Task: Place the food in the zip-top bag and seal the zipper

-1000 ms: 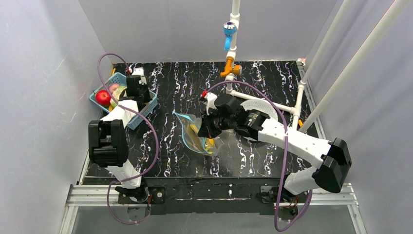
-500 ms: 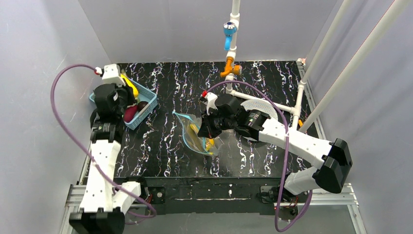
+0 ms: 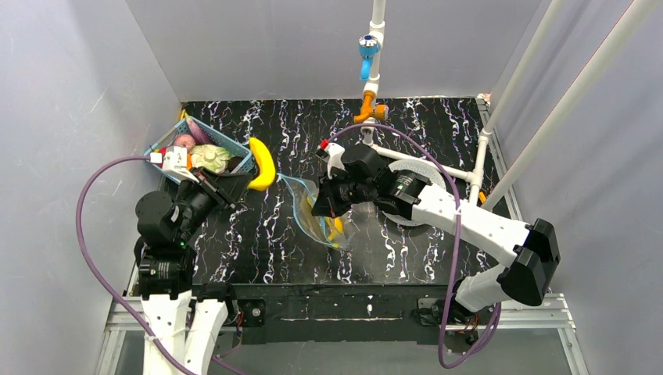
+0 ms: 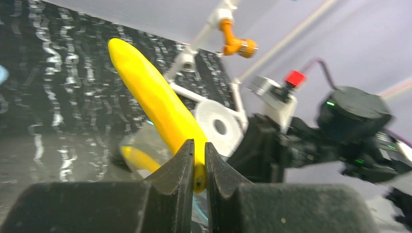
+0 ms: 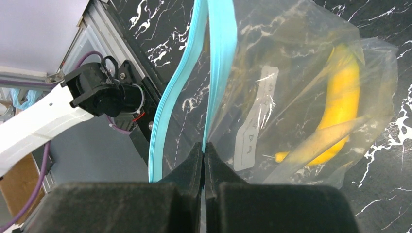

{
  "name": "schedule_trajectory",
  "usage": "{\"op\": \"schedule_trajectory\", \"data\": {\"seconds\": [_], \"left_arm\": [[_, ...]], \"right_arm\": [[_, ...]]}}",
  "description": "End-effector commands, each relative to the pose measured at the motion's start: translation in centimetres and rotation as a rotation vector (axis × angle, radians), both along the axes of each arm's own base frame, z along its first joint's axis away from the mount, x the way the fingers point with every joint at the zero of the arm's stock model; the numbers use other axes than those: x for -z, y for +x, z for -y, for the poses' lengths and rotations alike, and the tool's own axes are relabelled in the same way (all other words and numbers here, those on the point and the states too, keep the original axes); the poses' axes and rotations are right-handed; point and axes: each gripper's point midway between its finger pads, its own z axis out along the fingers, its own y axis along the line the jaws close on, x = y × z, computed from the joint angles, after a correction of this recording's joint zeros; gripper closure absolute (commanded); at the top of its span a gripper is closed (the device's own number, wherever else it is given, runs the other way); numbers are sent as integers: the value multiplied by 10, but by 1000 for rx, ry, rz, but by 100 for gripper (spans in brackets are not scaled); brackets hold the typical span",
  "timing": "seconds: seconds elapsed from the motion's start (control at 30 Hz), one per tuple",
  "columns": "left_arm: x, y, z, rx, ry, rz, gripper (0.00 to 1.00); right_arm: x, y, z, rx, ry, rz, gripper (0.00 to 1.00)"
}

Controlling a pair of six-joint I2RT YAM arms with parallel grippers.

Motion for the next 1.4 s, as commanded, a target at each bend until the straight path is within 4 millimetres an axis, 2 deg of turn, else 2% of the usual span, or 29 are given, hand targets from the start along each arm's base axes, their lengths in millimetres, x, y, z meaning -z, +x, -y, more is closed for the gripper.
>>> {"op": "schedule_trajectory", "data": {"seconds": [0.0,0.1,0.3,0.43,0.5,0.67,0.87,1.0,1.17,1.37], "left_arm": [[-31,-47,31,195,-149,45,100],[-34,-62,35,222,-182,53,100],[-5,-74,47,309,-270,-64,100],[-7,-90,47,315,-262,7,100],[-2,-92,50,335,-270,-31,100],[20,-83,48,299,-303,-186,100],[28,-82,44,268,-235,-246,100],[29,-70,43,252,-263,-314,100],[29,-48,32,159,-243,-292,100],[41,-25,26,85,-242,-316,100]], "right_arm": [[-22,11,-8,31,43,36,99],[-23,13,-7,45,28,25,99],[-30,19,-6,82,35,42,99],[-36,18,-12,79,53,11,99],[-37,19,-15,80,55,5,99],[-39,22,-22,82,58,-11,99],[-43,24,-25,96,71,-13,99],[-48,22,-30,84,85,-25,99],[-52,20,-34,73,102,-26,99],[-55,19,-35,66,114,-28,99]]}}
